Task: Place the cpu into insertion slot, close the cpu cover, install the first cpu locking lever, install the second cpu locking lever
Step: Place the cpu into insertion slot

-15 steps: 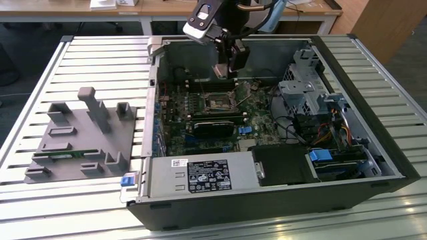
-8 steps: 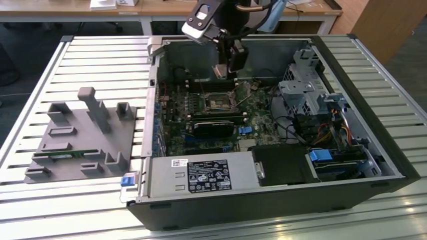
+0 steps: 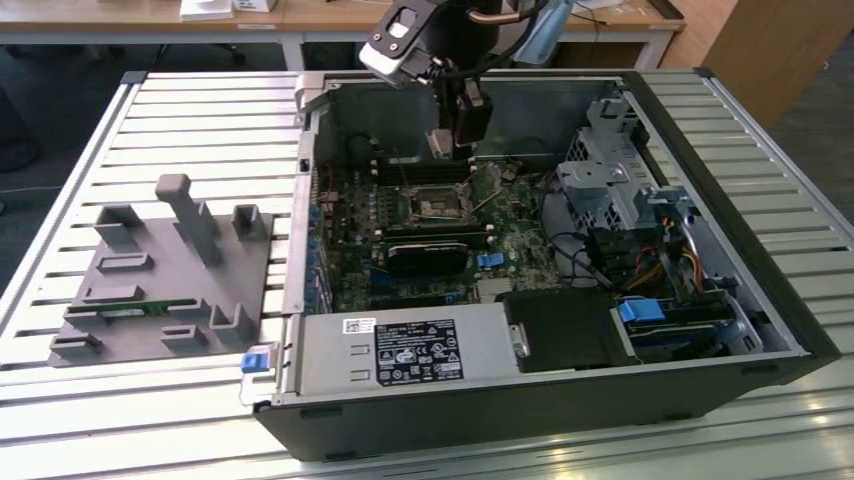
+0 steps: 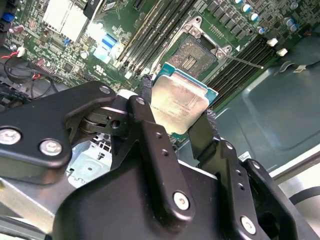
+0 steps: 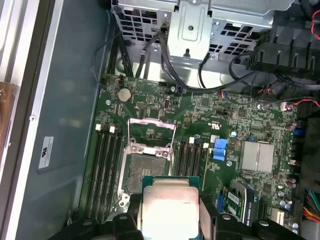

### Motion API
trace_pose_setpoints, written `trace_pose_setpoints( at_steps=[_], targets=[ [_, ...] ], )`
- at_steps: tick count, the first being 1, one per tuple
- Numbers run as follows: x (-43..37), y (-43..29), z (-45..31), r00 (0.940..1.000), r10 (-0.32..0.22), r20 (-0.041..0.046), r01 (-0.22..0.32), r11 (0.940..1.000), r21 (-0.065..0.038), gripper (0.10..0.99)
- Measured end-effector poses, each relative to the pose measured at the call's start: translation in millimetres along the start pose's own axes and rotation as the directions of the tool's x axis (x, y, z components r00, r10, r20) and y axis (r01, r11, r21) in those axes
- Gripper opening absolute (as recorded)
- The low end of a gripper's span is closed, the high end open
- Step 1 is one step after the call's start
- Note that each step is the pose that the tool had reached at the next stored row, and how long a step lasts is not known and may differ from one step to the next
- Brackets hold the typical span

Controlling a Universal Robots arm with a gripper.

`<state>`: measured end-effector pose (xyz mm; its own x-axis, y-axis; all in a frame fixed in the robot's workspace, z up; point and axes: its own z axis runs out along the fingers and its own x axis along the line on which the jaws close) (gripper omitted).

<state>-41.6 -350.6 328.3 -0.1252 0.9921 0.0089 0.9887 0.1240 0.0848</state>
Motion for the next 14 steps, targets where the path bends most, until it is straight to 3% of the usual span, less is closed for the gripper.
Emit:
trace_pose_setpoints(
  at_steps=[14],
  targets=[
    [0.0, -0.3, 3.0, 1.0, 0.0, -0.0001, 0.0, 1.0, 0.0, 0.541]
  ],
)
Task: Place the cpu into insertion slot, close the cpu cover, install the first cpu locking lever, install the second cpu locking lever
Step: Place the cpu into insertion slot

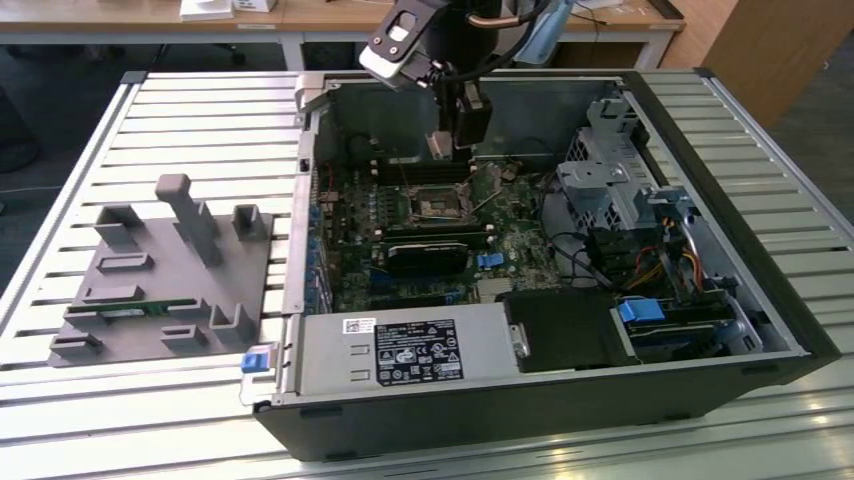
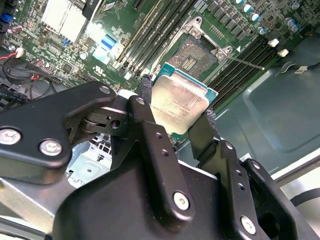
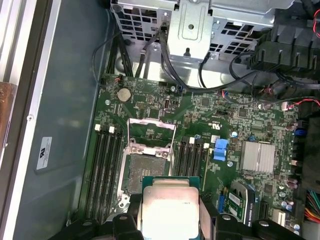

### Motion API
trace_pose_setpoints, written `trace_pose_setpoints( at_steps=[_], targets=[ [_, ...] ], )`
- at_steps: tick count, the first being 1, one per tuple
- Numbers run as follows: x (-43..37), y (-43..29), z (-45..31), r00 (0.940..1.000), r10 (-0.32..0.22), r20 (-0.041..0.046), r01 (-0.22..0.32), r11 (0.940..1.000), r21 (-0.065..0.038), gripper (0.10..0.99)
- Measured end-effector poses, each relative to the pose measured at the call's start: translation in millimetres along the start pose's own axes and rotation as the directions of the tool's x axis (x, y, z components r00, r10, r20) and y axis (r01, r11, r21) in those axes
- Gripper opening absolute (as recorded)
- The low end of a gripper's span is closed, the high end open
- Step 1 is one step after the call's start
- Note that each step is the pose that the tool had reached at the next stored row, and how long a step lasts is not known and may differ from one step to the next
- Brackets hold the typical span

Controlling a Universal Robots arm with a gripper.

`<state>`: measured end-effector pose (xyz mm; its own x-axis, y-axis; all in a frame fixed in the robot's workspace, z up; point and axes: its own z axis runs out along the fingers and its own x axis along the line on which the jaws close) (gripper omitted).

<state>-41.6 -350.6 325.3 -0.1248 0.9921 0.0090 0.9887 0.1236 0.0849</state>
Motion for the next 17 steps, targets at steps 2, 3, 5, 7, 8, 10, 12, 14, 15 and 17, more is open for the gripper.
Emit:
trace_pose_setpoints(
  at_steps=[2, 3, 5, 7, 8, 10, 12, 14, 15, 17],
  targets=[
    [0.0, 0.0, 0.3, 1.0, 0.0, 0.0, 0.0, 1.0, 0.0, 0.541],
    [0.0, -0.1, 0.5, 1.0, 0.0, 0.0, 0.0, 1.0, 0.0, 0.541],
    [0.0, -0.1, 0.9, 1.0, 0.0, 0.0, 0.0, 1.0, 0.0, 0.541],
    [0.0, -0.1, 1.3, 1.0, 0.0, 0.0, 0.0, 1.0, 0.0, 0.541],
    [0.0, -0.1, 1.4, 1.0, 0.0, 0.0, 0.0, 1.0, 0.0, 0.541],
    [0.0, -0.2, 1.7, 1.0, 0.0, 0.0, 0.0, 1.0, 0.0, 0.541],
    [0.0, -0.2, 2.0, 1.0, 0.0, 0.0001, 0.0, 1.0, 0.0, 0.541],
    [0.0, -0.3, 3.3, 1.0, 0.0, 0.0, 0.0, 1.0, 0.0, 0.541],
    [0.0, -0.4, 4.6, 1.0, 0.0, 0.0, 0.0, 1.0, 0.0, 0.541],
    [0.0, -0.4, 4.9, 1.0, 0.0, 0.0, 0.0, 1.0, 0.0, 0.541]
  ],
)
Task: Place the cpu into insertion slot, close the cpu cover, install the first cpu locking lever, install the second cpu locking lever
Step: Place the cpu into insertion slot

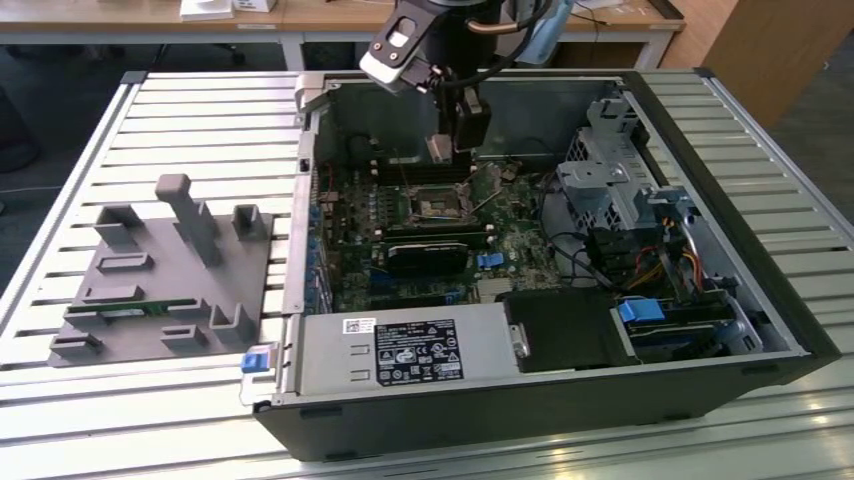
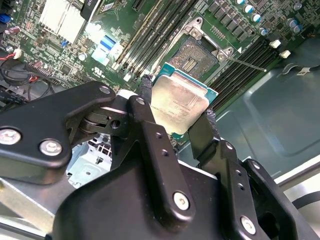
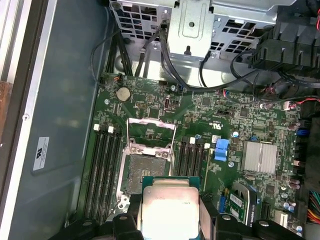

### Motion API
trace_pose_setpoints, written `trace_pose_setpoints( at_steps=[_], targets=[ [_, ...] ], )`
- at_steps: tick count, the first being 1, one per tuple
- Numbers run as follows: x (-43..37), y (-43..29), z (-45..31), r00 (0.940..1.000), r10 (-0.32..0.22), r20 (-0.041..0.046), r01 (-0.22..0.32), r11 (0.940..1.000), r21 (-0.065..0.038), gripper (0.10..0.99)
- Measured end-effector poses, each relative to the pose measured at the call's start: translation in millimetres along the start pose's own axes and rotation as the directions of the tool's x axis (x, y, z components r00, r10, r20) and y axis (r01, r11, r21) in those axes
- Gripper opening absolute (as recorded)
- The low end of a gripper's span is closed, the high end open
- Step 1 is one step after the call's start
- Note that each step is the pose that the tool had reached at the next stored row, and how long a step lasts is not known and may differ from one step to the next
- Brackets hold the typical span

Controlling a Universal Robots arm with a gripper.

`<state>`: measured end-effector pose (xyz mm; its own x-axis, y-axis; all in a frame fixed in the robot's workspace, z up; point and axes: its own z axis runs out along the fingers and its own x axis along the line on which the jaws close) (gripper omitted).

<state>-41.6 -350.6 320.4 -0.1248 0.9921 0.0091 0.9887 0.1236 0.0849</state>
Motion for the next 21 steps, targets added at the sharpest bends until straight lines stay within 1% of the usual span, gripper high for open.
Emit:
trace_pose_setpoints(
  at_steps=[21],
  targets=[
    [0.0, -0.4, 4.4, 1.0, 0.0, 0.0, 0.0, 1.0, 0.0, 0.541]
  ],
)
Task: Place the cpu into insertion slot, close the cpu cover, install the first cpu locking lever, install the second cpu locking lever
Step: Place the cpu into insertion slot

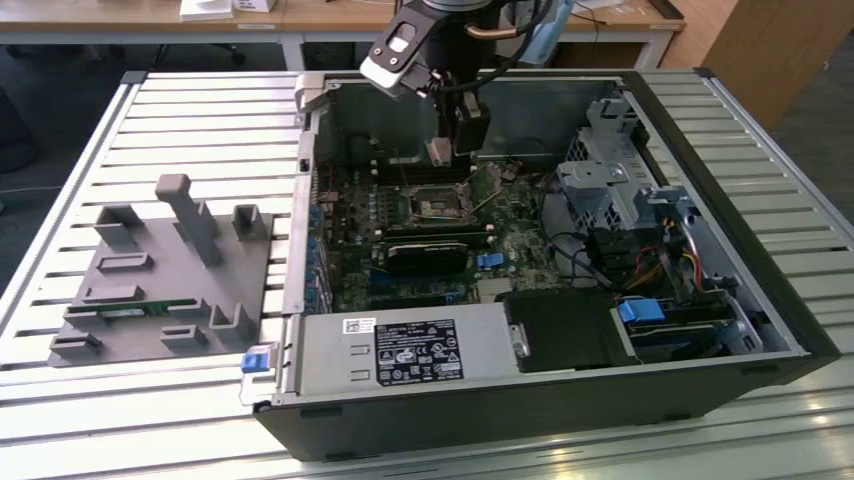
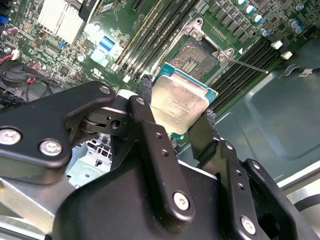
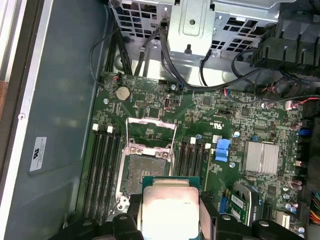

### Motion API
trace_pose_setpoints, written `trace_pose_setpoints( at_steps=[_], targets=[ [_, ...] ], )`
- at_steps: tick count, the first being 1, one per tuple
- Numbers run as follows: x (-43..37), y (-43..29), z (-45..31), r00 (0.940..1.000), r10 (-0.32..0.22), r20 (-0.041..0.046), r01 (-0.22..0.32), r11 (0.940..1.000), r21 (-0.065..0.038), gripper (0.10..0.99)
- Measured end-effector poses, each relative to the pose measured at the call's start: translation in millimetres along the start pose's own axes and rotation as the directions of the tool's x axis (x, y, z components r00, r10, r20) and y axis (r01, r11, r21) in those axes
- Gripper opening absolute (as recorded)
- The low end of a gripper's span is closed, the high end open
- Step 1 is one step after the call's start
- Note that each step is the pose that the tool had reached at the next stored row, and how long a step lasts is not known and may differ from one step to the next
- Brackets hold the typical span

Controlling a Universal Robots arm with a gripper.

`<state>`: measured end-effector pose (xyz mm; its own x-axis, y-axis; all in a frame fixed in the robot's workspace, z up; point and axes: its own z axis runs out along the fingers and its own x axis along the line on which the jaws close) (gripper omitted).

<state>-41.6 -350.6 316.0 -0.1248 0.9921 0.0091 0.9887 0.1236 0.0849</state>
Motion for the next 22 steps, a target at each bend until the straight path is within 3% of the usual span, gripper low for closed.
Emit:
trace_pose_setpoints(
  at_steps=[6, 13, 22],
  targets=[
    [0.1, -0.1, 0.9, 1.0, 0.002, 0.0002, -0.002, 1.0, 0.0, 0.541],
    [0.2, -0.8, 2.8, 0.9985, 0.054, 0.0048, -0.054, 0.9985, 0.0, 0.541],
    [0.2, -0.9, 3.9, 0.998, 0.063, 0.0053, -0.063, 0.998, -0.001, 0.541]
  ],
)
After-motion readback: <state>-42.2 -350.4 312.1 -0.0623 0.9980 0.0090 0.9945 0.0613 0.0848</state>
